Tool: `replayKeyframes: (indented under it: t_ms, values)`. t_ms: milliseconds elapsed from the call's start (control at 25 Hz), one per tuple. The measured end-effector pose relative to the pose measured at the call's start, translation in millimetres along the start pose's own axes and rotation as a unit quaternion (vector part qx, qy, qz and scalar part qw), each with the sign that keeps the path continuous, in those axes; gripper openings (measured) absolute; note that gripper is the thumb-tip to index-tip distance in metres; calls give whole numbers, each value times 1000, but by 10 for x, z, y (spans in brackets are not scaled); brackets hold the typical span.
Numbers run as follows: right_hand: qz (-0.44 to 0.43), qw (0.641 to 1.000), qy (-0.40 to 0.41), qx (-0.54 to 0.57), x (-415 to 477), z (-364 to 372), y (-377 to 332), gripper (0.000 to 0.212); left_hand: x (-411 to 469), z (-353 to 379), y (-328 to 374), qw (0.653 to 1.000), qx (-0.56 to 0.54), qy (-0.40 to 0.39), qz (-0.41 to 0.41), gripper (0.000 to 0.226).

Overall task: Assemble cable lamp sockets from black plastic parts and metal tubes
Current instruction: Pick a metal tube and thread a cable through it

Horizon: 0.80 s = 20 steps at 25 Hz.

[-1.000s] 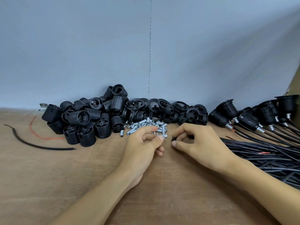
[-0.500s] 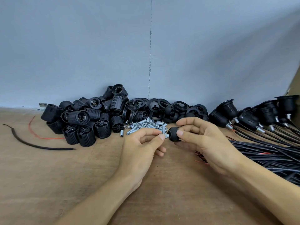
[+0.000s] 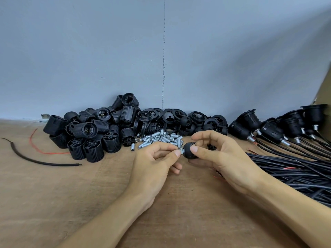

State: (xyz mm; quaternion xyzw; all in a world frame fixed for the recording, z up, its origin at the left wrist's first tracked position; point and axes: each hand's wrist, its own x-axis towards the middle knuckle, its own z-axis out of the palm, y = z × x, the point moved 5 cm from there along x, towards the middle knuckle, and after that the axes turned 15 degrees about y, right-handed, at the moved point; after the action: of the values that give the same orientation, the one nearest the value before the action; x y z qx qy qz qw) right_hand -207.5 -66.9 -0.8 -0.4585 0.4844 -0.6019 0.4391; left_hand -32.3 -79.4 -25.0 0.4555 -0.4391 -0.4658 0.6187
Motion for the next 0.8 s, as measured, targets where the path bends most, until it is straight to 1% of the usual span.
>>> replayKeyframes:
  t_ms: [160,400,560,680,800]
  values:
    - [-6,999,-15,-39,-16,31,6,24,3,-11,3,1000,-9,9,8,11]
    - [11,998,-12,-62,-24,60,2,35,-11,-1,15,999,10,-3,35,19]
    - [32,994,-76,-71,-65,108,-1,36,7,-34,26,1000,-2,15,28,19]
    - [43,989,-66,-127,-75,108,7,48,5,-25,50,999,3,4,34,18]
    - [68,987,-57,-134,-61,83,38,66,-15,-13,61,999,5,-8,41,17]
